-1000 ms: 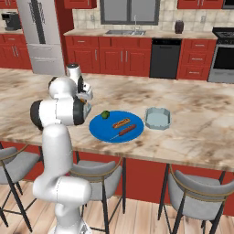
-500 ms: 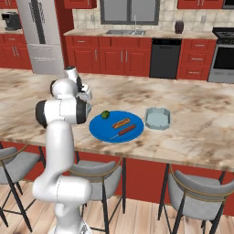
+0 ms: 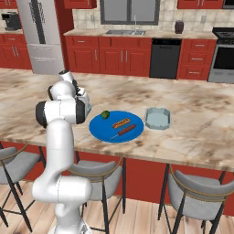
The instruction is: Place one cooked food and one vegetable from the large plate to each tupperware container.
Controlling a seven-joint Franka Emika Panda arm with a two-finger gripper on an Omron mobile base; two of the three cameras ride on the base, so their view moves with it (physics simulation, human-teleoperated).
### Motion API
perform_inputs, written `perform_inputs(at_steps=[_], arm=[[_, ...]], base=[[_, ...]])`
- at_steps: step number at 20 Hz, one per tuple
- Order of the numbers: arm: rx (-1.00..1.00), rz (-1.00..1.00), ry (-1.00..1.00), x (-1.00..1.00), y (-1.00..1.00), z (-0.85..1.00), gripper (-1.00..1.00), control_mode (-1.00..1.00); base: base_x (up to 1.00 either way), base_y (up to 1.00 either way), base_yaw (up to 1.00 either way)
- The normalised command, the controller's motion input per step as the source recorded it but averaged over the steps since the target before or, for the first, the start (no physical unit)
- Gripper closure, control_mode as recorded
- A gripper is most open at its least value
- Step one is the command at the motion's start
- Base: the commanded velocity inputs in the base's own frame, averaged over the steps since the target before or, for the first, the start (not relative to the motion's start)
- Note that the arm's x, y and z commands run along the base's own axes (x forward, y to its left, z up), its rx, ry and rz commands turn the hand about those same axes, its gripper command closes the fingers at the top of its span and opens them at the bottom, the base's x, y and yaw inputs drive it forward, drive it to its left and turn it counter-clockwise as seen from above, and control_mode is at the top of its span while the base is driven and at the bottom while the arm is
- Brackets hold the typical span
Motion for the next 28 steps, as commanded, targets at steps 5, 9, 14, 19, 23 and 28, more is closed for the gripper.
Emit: perform_inputs(at_steps=[5, 9, 14, 19, 23, 28], arm=[[0.0, 0.0, 0.0, 0.01, 0.12, -0.01, 1.0, -1.0], [0.0, 0.0, 0.0, 0.0, 0.0, -0.01, -1.0, -1.0], [0.0, 0.0, 0.0, 0.03, 0.0, 0.0, -1.0, -1.0], [0.0, 0.0, 0.0, 0.03, 0.0, 0.0, -1.0, -1.0], [0.0, 0.0, 0.0, 0.0, 0.0, 0.0, -1.0, -1.0], [0.01, 0.0, -0.01, 0.0, 0.0, 0.0, -1.0, -1.0]], base=[[0.0, 0.0, 0.0], [0.0, 0.0, 0.0], [0.0, 0.0, 0.0], [0.0, 0.0, 0.0], [0.0, 0.0, 0.0], [0.0, 0.0, 0.0]])
